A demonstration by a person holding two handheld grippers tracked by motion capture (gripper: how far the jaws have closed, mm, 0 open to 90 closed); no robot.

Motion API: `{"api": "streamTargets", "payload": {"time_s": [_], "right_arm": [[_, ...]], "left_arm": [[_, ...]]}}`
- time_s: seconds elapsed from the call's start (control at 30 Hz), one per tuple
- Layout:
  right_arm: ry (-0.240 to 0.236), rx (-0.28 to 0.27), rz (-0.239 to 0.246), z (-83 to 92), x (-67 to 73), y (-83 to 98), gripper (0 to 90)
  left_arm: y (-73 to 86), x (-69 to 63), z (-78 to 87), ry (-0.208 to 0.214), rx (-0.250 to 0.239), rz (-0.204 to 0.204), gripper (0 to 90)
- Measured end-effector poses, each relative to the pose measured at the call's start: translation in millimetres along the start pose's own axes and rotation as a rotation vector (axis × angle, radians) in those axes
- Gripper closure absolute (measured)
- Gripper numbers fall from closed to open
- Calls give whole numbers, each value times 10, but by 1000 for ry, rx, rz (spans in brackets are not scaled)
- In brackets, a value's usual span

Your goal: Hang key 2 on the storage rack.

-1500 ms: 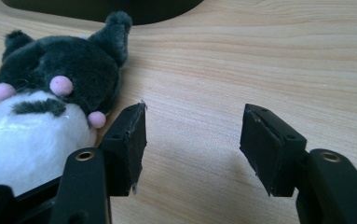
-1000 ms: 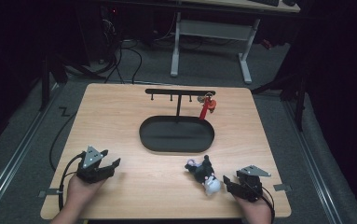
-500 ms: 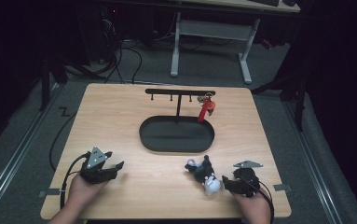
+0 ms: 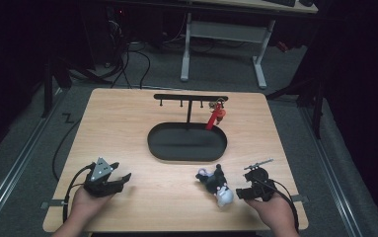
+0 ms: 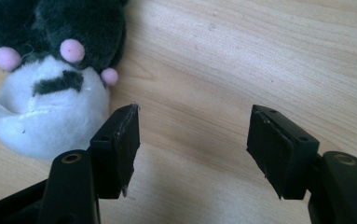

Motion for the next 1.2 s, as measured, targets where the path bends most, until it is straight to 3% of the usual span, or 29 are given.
{"api": "streamTargets", "payload": {"time_s": [0.27,0.43,0.73,0.83,0.9,1.1,1.2], "right_arm": [[-9,111,49,47,53,-130,319],[-21,155,37,107,84,-175,263],[-36,163,30,281,183,-255,204],[-53,161,43,336,315,-308,194],[-81,155,71,326,408,-334,188],[-98,177,119,225,557,-383,163],[-106,188,109,150,610,-398,168]], "left_arm": [[13,1,-3,-3,8,-5,372],[8,-2,-17,3,9,-9,373],[-5,-29,-25,10,8,-26,373],[-5,-28,-25,15,13,-27,372],[-2,-30,-27,17,15,-29,372],[0,-31,-19,19,15,-36,372],[2,-30,-20,18,14,-39,372]]}}
Point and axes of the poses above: each handheld gripper's, and its own axes: z roughly backward along the jaws, y roughly out of its underside, x roughly to its left, the point moved 1 cm from there along -z, roughly forward along the jaws, and after that the axes turned 3 degrees about x, right-handed, at the moved point
